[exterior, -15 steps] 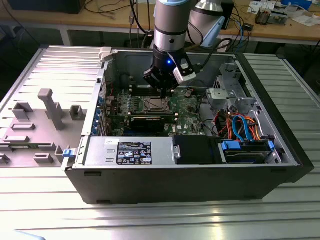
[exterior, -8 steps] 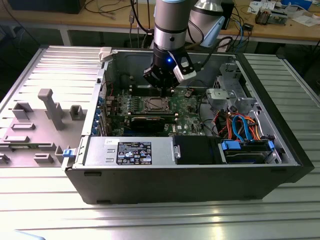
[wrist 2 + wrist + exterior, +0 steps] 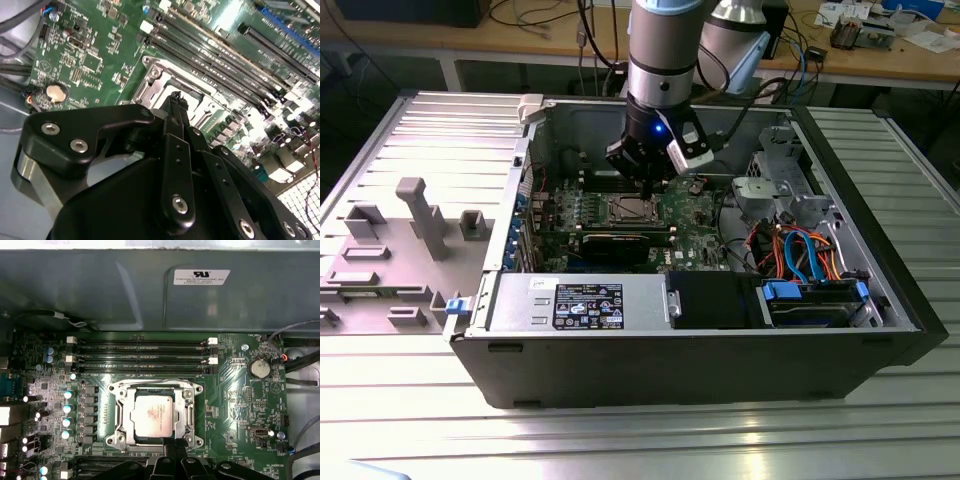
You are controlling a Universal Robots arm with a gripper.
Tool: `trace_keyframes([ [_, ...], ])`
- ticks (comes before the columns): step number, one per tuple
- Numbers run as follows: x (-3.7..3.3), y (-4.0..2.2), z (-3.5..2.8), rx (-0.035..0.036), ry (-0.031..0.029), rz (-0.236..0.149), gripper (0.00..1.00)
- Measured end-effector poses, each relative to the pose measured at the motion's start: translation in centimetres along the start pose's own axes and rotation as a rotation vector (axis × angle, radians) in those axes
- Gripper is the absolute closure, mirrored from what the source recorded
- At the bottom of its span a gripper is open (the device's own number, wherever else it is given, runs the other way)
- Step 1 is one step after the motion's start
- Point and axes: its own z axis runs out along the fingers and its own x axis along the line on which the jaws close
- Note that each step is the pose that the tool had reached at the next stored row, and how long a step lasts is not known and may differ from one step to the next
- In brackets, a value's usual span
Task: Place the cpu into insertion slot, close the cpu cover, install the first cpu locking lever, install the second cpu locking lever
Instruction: 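Install the second cpu locking lever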
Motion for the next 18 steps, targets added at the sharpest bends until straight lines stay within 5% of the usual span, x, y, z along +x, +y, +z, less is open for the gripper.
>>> trace_keyframes([
  [6, 0.06, -1.44, 0.12, -0.0040, 0.0105, 0.001, 0.89],
  [18, 0.36, -1.46, 0.18, -0.0038, 0.0108, 0.001, 0.89],
])
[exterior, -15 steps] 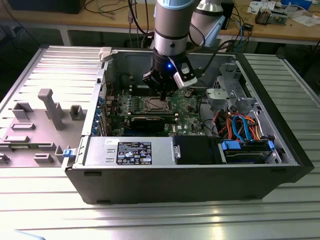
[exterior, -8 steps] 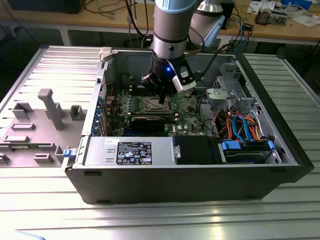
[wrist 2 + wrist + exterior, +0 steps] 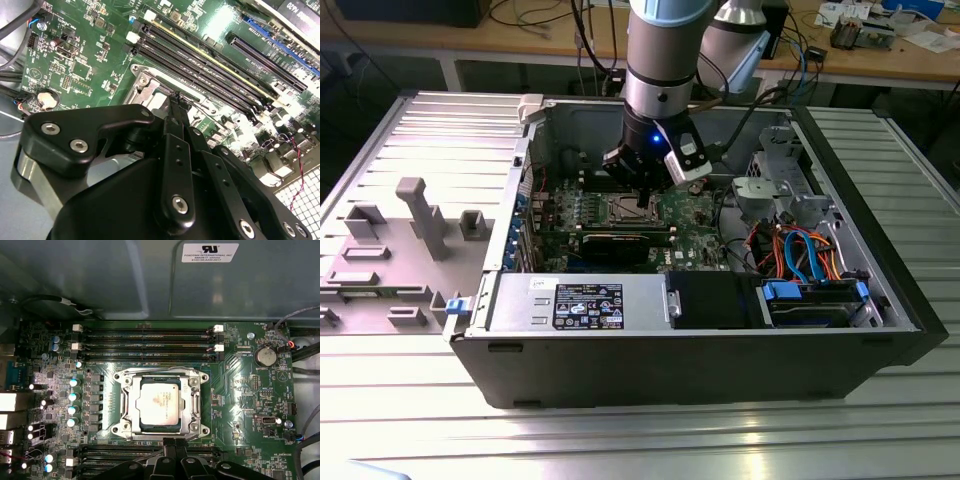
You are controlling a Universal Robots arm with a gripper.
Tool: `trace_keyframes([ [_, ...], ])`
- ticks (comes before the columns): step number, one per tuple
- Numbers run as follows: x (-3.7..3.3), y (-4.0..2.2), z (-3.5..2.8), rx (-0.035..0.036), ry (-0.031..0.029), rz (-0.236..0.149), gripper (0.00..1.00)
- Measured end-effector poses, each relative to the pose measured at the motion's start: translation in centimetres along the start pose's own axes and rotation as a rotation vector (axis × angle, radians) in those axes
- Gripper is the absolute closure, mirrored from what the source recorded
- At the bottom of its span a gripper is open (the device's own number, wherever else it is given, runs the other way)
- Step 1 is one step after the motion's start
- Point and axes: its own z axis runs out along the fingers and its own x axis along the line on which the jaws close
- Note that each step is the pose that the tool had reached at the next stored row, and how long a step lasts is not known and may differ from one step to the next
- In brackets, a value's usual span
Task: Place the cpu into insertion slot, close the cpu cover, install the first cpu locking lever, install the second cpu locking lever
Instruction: 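Install the second cpu locking lever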
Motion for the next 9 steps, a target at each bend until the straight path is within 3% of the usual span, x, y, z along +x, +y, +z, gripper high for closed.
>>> trace_keyframes([
  [6, 0.03, -0.01, 0.00, 0.0000, 0.0007, 0.000, 0.89],
  [9, 0.03, -0.01, 0.00, -0.0002, 0.0136, 0.001, 0.89],
])
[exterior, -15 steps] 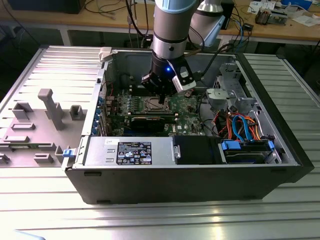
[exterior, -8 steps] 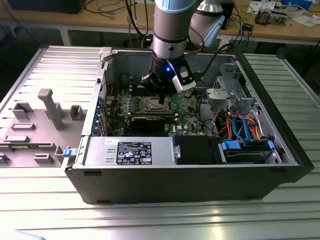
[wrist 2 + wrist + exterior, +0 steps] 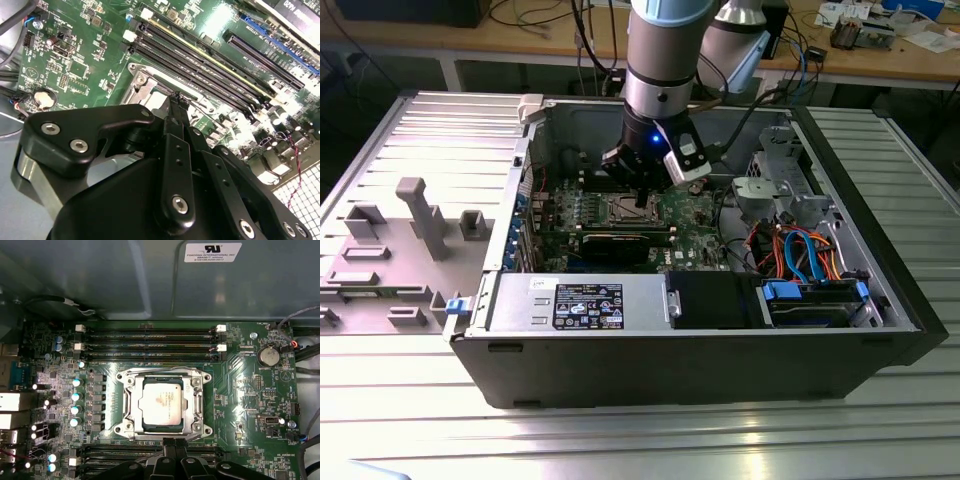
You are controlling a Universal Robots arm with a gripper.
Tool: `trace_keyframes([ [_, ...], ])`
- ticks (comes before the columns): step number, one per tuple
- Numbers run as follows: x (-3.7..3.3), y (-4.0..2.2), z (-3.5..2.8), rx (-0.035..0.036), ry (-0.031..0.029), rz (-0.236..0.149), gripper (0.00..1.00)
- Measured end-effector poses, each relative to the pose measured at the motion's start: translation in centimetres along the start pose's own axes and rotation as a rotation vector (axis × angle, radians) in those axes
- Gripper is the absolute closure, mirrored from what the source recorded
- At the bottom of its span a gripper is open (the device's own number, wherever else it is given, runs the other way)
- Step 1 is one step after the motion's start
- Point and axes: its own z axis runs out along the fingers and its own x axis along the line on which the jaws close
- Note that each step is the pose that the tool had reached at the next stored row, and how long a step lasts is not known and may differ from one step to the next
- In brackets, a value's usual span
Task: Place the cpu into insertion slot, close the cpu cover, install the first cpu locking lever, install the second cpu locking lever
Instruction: 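Install the second cpu locking lever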
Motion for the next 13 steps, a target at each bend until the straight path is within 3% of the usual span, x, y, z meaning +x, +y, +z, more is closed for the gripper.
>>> trace_keyframes([
  [9, -0.01, -0.12, -0.01, 0.0001, 0.0007, -0.001, 0.89],
  [13, 0.07, -0.78, -0.05, 0.0002, 0.0012, -0.005, 0.89],
])
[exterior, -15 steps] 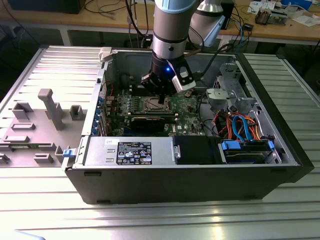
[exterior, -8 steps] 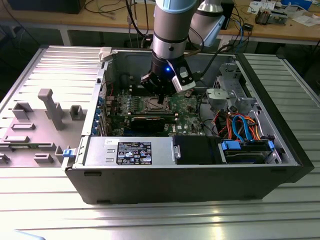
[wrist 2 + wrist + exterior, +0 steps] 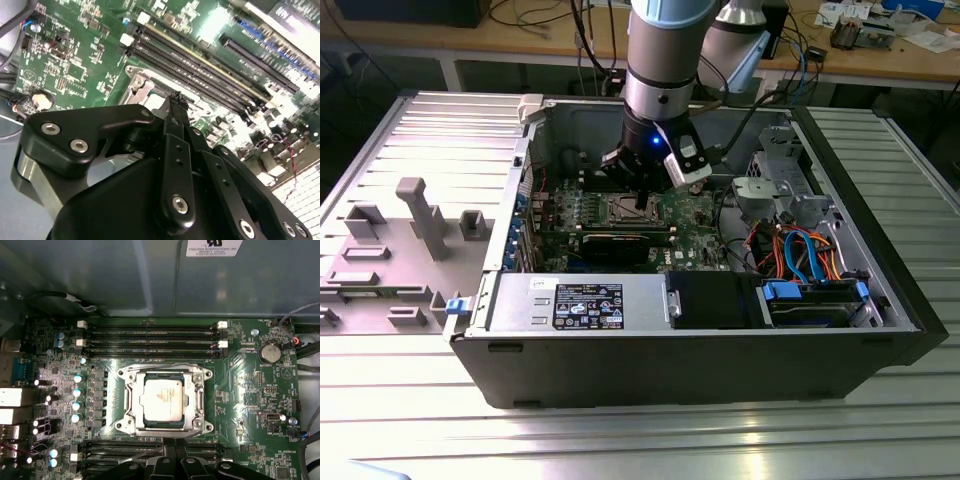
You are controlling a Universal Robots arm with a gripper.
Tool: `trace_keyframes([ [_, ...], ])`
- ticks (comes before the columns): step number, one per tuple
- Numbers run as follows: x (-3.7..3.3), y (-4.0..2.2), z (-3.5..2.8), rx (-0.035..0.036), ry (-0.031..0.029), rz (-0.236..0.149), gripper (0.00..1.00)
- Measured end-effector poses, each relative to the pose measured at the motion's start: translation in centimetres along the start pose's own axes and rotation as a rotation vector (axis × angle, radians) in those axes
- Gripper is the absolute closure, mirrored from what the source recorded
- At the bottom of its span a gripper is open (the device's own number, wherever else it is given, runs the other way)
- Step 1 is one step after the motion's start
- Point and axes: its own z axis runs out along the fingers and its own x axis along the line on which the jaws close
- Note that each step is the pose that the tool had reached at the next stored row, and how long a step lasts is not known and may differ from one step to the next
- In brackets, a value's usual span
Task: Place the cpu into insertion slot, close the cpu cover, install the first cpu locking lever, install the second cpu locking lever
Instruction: 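Install the second cpu locking lever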
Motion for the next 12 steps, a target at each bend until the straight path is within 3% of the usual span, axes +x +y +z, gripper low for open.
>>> trace_keyframes([
  [7, 1.73, -0.48, 0.34, -0.0004, 0.0006, -0.007, 0.89],
  [12, 1.78, -0.50, 0.41, -0.0004, 0.0007, -0.008, 0.89],
])
